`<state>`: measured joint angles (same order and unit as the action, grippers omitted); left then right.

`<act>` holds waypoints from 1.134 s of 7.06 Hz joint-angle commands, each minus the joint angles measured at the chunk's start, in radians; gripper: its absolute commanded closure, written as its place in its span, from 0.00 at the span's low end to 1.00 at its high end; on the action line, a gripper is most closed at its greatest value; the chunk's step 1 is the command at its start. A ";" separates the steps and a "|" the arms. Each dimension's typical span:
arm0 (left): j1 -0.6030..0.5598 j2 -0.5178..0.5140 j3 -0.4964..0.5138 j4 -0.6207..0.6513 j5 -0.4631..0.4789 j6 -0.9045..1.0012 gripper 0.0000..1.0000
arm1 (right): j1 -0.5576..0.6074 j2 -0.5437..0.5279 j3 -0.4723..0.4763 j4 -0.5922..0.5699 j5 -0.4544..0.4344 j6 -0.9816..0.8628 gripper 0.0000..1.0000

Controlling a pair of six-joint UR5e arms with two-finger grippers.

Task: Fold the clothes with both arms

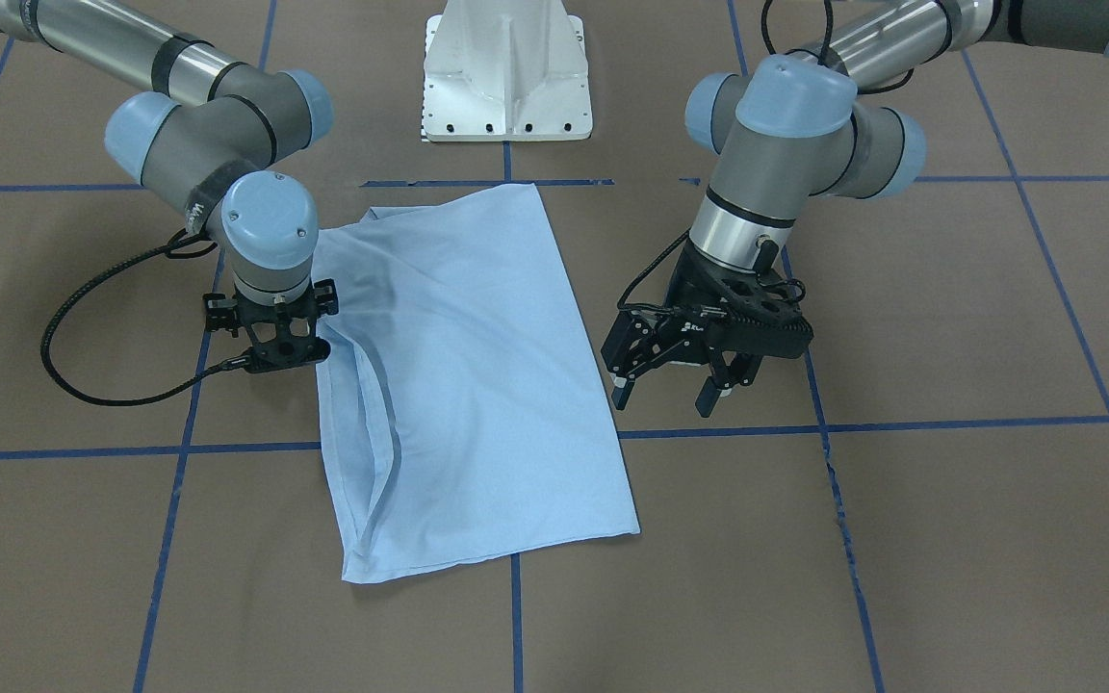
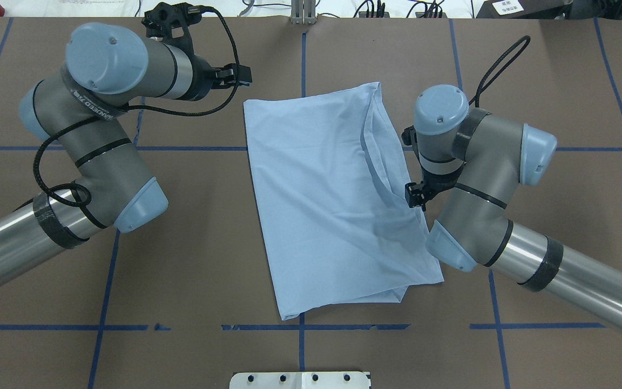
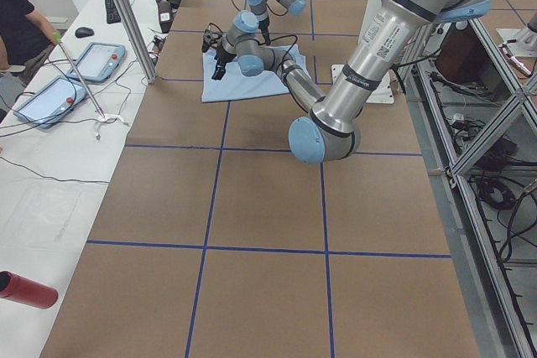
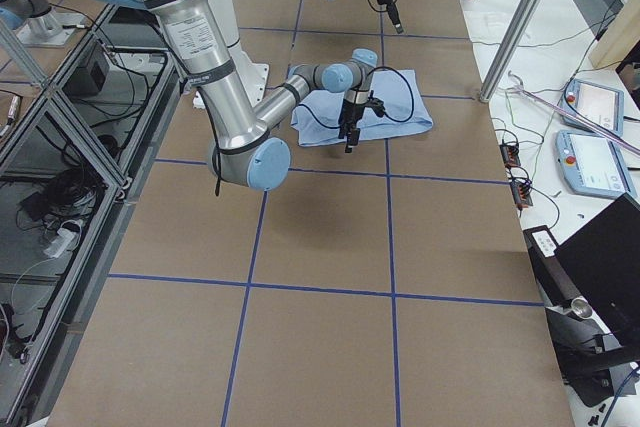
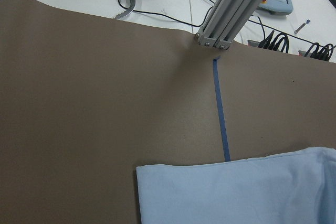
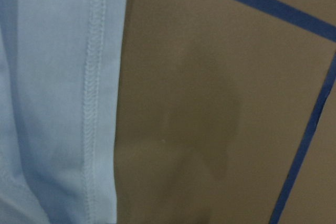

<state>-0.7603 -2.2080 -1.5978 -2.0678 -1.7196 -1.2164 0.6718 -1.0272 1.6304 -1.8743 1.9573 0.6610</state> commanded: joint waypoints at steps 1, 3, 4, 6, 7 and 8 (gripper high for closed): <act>-0.001 0.002 -0.001 0.000 0.000 0.002 0.00 | 0.034 0.077 -0.001 0.057 0.022 0.005 0.04; -0.001 0.002 0.002 0.000 -0.002 0.002 0.00 | 0.034 0.081 -0.096 0.289 0.040 0.012 0.10; -0.001 0.002 0.009 -0.006 -0.002 0.002 0.00 | 0.031 0.090 -0.119 0.308 0.040 0.015 0.23; 0.001 0.002 0.021 -0.021 -0.002 0.002 0.00 | 0.019 0.090 -0.119 0.304 0.045 0.016 0.42; 0.001 0.010 0.021 -0.028 -0.002 0.002 0.00 | 0.012 0.091 -0.119 0.305 0.046 0.025 0.49; 0.001 0.008 0.021 -0.028 -0.002 0.002 0.00 | 0.002 0.093 -0.119 0.305 0.045 0.032 0.50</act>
<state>-0.7595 -2.2010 -1.5779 -2.0927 -1.7210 -1.2149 0.6846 -0.9362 1.5116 -1.5702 2.0021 0.6845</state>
